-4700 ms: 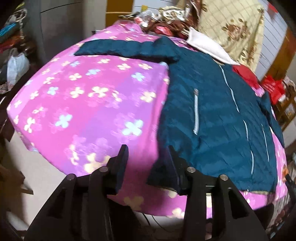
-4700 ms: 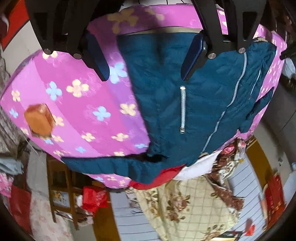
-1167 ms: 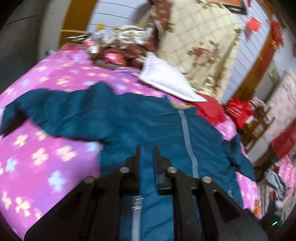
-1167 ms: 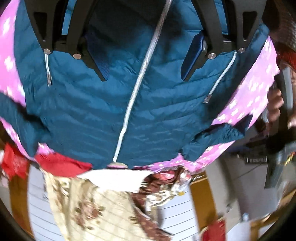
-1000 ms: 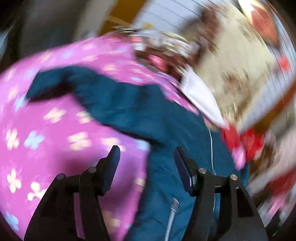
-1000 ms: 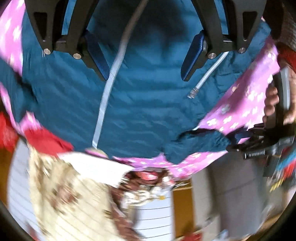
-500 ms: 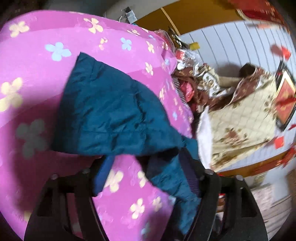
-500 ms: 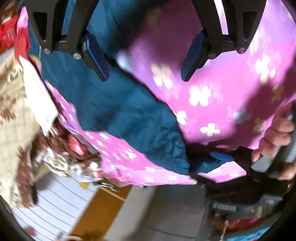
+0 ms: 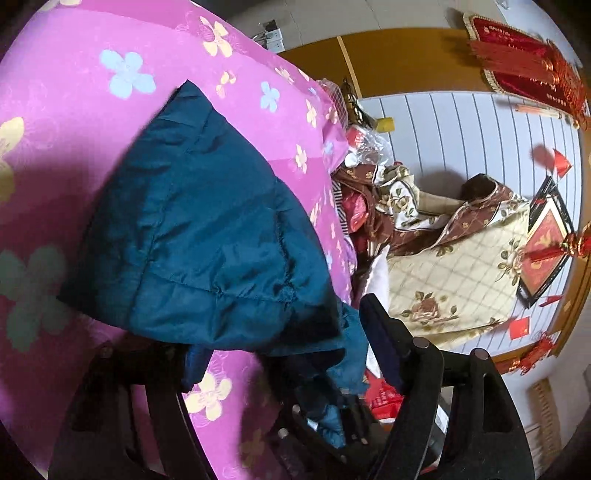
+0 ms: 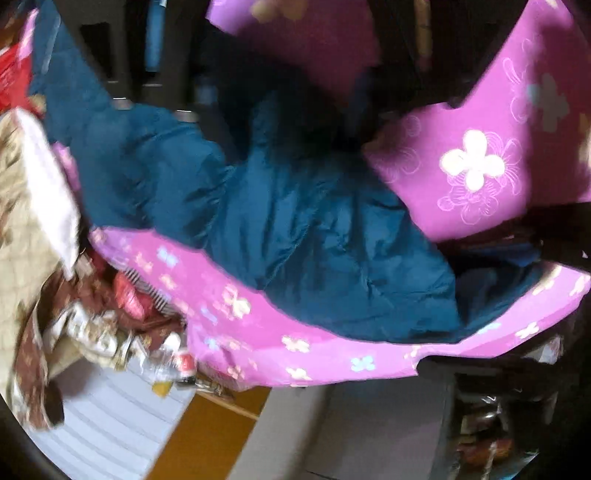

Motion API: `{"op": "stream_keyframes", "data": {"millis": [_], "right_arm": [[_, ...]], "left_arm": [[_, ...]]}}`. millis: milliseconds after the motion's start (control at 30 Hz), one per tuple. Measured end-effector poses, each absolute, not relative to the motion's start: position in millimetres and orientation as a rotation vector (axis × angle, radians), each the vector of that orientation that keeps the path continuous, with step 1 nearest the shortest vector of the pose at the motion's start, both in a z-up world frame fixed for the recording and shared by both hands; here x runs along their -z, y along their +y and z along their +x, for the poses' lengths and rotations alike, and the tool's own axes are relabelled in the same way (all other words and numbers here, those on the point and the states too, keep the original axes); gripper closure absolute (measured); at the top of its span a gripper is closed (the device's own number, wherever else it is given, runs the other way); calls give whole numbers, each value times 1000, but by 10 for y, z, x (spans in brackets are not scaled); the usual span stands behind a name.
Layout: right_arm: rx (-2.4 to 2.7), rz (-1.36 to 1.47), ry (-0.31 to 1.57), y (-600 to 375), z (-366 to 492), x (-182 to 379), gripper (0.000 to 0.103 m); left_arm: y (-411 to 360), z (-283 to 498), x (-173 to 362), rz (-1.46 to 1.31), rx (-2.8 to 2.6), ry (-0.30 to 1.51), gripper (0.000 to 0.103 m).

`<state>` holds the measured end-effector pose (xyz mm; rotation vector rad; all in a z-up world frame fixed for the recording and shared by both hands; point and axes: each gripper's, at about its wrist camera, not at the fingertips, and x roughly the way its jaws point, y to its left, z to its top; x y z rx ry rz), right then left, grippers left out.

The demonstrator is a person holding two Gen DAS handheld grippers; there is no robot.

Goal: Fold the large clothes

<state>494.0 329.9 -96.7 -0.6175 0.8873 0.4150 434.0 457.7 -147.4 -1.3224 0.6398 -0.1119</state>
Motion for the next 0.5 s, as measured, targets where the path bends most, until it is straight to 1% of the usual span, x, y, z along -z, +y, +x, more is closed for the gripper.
{"op": "stream_keyframes", "data": {"millis": [33, 67, 100, 133, 167, 200, 233, 267, 300, 400, 500], "right_arm": [[-409, -610, 904, 3295, 4966, 978, 88], [-405, -607, 902, 3291, 4961, 968, 90], [-405, -594, 897, 3274, 4945, 940, 95], [-405, -574, 901, 3240, 4930, 894, 97], [-410, -552, 903, 3200, 4905, 836, 98], [-416, -527, 900, 3148, 4870, 765, 98], [-416, -503, 893, 3080, 4820, 675, 99], [-418, -478, 888, 3007, 4756, 585, 99], [-426, -433, 885, 2894, 4698, 472, 99], [-436, -341, 861, 2601, 4477, 177, 100], [-435, -230, 836, 2205, 4272, -116, 100]], "left_arm": [[4582, 4337, 1469, -1315, 114, 639, 29], [4573, 4344, 1458, -1299, 114, 640, 29], [4558, 4356, 1445, -1281, 108, 642, 29], [4543, 4366, 1434, -1266, 102, 648, 33], [4519, 4378, 1414, -1241, 99, 655, 42], [4488, 4400, 1392, -1219, 114, 667, 67], [4454, 4421, 1359, -1202, 139, 677, 81], [4424, 4415, 1316, -1185, 151, 672, 87], [4384, 4397, 1251, -1161, 153, 663, 89], [4132, 4362, 935, -1061, 169, 656, 90], [3684, 4310, 458, -923, 203, 641, 91]]}}
